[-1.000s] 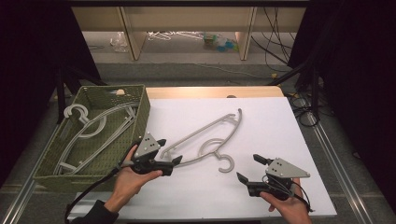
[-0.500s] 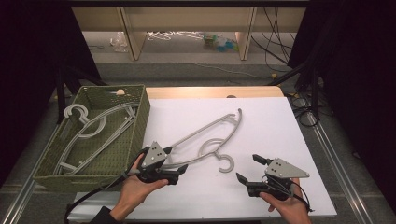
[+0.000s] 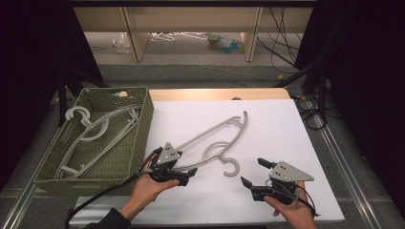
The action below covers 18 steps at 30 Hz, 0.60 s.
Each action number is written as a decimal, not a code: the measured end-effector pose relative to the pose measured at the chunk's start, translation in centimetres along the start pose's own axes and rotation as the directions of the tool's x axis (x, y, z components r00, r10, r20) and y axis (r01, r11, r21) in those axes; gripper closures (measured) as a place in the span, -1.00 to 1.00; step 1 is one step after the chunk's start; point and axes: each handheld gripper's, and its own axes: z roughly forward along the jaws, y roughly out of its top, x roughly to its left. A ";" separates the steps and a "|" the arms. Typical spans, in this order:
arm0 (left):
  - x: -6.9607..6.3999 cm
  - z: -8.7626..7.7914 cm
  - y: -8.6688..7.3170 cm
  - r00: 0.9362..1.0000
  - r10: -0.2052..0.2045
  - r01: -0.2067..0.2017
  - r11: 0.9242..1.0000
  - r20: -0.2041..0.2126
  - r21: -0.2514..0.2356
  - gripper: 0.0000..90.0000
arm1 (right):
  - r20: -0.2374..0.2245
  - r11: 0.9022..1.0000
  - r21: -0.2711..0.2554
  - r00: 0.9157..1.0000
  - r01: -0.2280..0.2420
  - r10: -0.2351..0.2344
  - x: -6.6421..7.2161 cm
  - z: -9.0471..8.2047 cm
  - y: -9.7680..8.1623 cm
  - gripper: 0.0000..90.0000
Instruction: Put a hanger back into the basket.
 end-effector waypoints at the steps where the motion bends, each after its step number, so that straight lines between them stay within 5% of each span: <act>1: -0.1 0.2 0.1 1.000 0.012 -0.012 1.000 -0.012 0.007 -0.51 | 0.002 1.000 -0.005 1.000 0.013 -0.013 -0.1 0.1 0.0 -0.61; 4: -0.2 1.2 0.6 0.999 0.043 -0.044 0.998 0.014 0.048 -0.49 | -0.004 1.000 0.002 1.000 0.005 -0.005 0.0 0.1 0.0 -0.61; 6: -0.4 2.1 0.8 0.996 0.085 -0.084 0.993 -0.012 0.084 -0.48 | -0.003 1.000 0.000 1.000 0.004 -0.004 0.0 0.0 0.0 -0.61; 13: -0.1 4.5 1.1 0.996 0.091 -0.091 0.984 0.002 0.151 -0.39 | -0.001 1.000 -0.012 1.000 0.013 -0.013 0.0 0.0 0.0 -0.61; 18: 0.0 5.7 1.0 0.992 0.124 -0.120 0.967 0.000 0.225 -0.31 | 0.001 1.000 -0.009 1.000 0.016 -0.016 0.0 0.0 0.0 -0.61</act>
